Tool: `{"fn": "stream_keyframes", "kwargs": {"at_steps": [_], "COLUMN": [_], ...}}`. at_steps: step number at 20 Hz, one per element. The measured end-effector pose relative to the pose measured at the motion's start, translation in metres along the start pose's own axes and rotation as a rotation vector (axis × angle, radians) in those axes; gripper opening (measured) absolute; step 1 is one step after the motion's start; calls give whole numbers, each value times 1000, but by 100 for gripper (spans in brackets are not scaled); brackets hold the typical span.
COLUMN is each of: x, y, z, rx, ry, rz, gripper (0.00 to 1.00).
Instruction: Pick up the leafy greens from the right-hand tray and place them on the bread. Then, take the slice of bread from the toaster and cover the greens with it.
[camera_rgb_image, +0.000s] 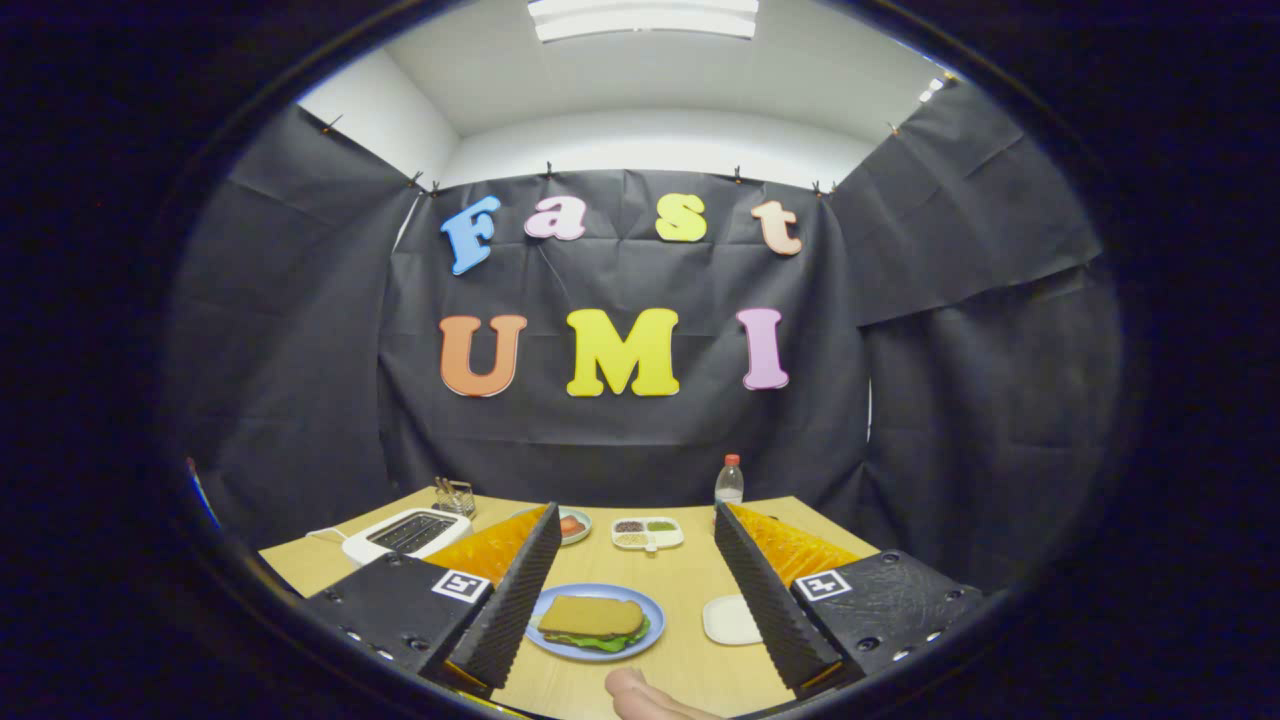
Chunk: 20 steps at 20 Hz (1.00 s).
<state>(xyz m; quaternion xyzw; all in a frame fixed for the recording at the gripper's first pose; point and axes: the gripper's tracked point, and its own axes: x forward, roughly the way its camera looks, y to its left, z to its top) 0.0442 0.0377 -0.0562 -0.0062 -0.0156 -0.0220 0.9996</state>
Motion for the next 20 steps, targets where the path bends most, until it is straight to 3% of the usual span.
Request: {"fn": "stream_keyframes", "kwargs": {"at_steps": [4,8,11,14,20], "x": [-35,-53,-54,-53,-46], "y": [0,15,-15,-14,-39], "z": [7,1,-2,-13,-13], "rx": [-54,-26,-76,-22,20], "ry": [-18,4,2,40,18], "rz": [-5,80,-7,25,-12], "gripper": [95,95,95,95,95]}}
